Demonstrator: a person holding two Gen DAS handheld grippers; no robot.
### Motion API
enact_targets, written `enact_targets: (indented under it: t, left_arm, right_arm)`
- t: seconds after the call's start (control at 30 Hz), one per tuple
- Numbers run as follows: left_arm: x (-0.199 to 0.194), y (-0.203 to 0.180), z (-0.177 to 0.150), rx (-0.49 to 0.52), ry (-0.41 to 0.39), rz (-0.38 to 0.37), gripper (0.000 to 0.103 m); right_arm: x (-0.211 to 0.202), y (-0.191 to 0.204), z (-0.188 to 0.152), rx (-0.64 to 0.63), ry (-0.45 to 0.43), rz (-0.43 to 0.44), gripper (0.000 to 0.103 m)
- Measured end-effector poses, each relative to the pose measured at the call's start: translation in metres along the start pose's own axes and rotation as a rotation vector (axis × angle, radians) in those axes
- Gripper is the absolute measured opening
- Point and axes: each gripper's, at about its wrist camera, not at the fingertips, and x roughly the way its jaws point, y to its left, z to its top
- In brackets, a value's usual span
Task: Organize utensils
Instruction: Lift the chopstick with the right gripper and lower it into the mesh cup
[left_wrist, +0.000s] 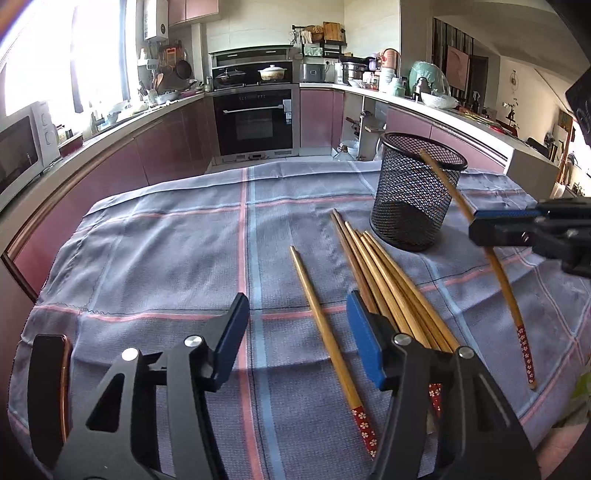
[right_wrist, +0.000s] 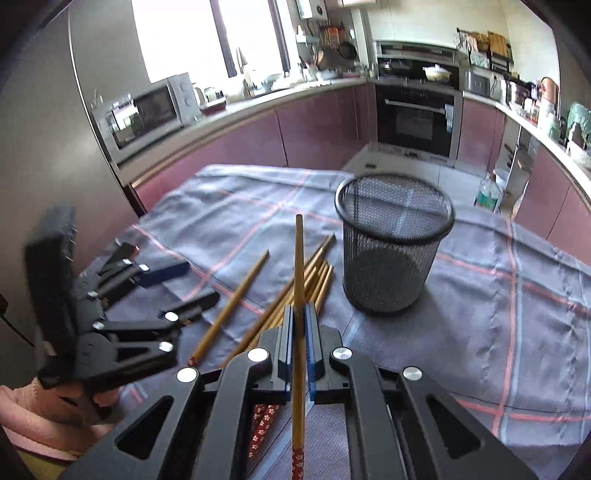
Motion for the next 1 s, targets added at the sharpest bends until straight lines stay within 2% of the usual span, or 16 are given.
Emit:
enact_targets:
  t: [0.17, 0.43, 0.8, 1.0]
  left_arm:
    - [0.008, -0.004, 0.001, 0.004, 0.028, -0.028, 0.050]
    - [0.014, -0.007, 0.002, 0.011, 0.055, -0.023, 0.046]
    - [0.014, -0.009, 0.002, 0.012, 0.066, -0.014, 0.046]
    - [0.014, -0.009, 0.003, 0.020, 0.066, -0.009, 0.046]
  right_arm:
    - [-0.033, -0.003, 0.013, -0.005, -0.114, -0.015, 0.005]
    - [-0.066, -0.010, 0.032, 0.002, -0.238, -0.043, 0.005]
    - [-0.099, -0.039, 0.078, 0.038, -0.424, -0.111, 0.005]
    - [-0.097, -0.054, 0.106, 0.062, -0.501, -0.125, 0.005]
